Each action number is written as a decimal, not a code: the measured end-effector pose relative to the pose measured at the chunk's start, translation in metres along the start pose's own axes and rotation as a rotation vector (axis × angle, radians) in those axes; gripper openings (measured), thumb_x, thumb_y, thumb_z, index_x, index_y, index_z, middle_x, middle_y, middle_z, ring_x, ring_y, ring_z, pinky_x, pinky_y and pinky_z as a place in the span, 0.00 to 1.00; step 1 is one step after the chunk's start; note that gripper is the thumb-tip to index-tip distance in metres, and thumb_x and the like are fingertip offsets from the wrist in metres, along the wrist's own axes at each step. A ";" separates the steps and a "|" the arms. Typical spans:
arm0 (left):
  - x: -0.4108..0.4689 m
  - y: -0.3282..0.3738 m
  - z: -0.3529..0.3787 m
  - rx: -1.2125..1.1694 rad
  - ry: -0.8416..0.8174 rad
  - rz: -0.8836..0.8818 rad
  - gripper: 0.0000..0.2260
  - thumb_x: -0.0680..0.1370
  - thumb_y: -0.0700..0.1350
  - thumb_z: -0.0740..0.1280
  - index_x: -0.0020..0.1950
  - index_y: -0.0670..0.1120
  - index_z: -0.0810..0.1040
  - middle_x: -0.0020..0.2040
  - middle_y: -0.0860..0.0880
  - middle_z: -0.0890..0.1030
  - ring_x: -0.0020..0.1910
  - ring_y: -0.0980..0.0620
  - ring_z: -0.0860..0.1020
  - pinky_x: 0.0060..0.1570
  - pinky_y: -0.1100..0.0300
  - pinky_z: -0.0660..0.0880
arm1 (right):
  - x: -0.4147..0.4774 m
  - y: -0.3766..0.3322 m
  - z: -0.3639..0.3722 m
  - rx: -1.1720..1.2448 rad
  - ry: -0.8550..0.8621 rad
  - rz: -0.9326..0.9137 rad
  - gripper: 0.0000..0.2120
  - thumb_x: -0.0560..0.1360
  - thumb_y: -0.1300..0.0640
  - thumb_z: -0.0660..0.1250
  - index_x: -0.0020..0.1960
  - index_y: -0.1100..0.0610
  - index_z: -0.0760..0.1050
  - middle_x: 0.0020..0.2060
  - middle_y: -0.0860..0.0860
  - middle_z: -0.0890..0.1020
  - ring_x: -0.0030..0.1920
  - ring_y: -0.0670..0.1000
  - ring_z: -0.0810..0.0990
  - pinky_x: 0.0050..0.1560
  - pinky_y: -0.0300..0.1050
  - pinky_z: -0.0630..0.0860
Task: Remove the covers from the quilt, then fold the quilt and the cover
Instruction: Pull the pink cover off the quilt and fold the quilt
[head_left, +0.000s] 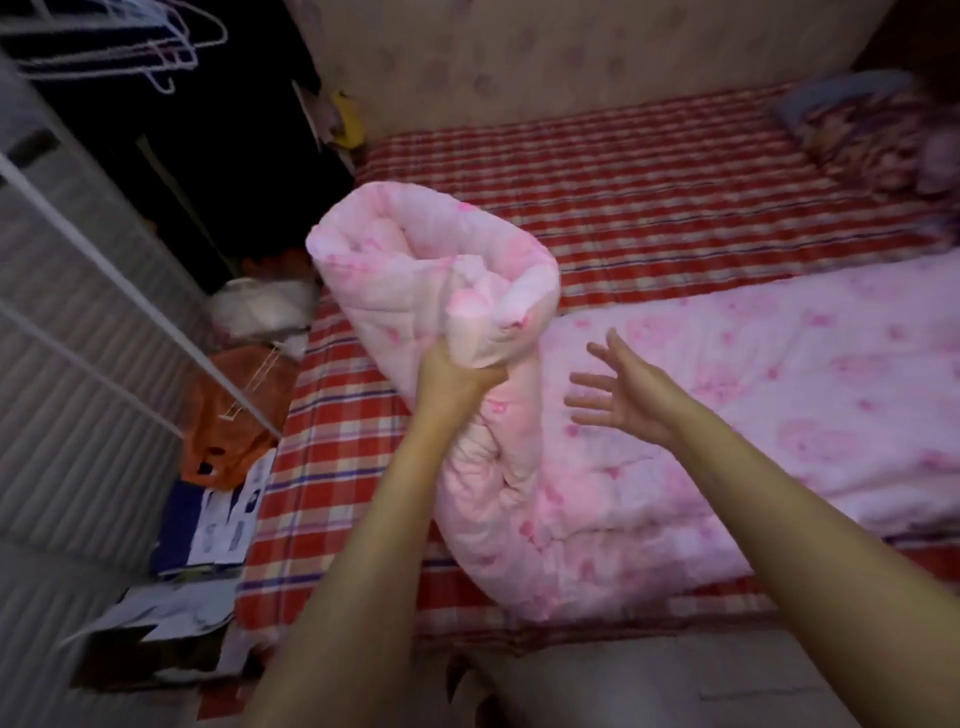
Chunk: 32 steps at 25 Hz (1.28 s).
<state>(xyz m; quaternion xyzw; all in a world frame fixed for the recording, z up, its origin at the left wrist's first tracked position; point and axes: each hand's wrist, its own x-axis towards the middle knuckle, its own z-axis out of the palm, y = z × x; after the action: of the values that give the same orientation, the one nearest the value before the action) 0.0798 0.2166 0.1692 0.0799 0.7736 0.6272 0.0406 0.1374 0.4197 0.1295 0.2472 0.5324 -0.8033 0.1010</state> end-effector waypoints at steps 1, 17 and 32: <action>-0.006 0.015 0.038 0.013 -0.112 0.048 0.28 0.57 0.44 0.75 0.54 0.34 0.79 0.45 0.45 0.80 0.35 0.64 0.76 0.36 0.71 0.73 | -0.014 -0.021 -0.026 0.072 0.000 -0.029 0.33 0.72 0.32 0.56 0.71 0.48 0.63 0.62 0.59 0.74 0.57 0.64 0.78 0.51 0.59 0.79; 0.004 -0.115 0.102 0.238 -0.233 -0.519 0.36 0.65 0.55 0.78 0.68 0.43 0.71 0.61 0.45 0.78 0.58 0.45 0.78 0.51 0.58 0.78 | -0.018 0.050 -0.211 -1.041 0.517 0.243 0.54 0.60 0.29 0.70 0.76 0.46 0.48 0.75 0.62 0.49 0.74 0.64 0.53 0.72 0.58 0.56; 0.078 -0.110 0.049 -0.042 -0.178 -0.784 0.22 0.64 0.50 0.79 0.52 0.41 0.80 0.48 0.43 0.81 0.44 0.46 0.80 0.48 0.53 0.77 | 0.052 0.022 -0.109 -0.842 0.466 -0.122 0.44 0.56 0.29 0.58 0.65 0.53 0.73 0.62 0.51 0.78 0.63 0.52 0.75 0.60 0.41 0.69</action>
<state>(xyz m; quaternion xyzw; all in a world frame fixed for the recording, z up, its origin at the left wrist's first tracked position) 0.0028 0.2555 0.0547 -0.1680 0.7259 0.5707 0.3452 0.1342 0.5147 0.0516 0.3266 0.8331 -0.4458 0.0230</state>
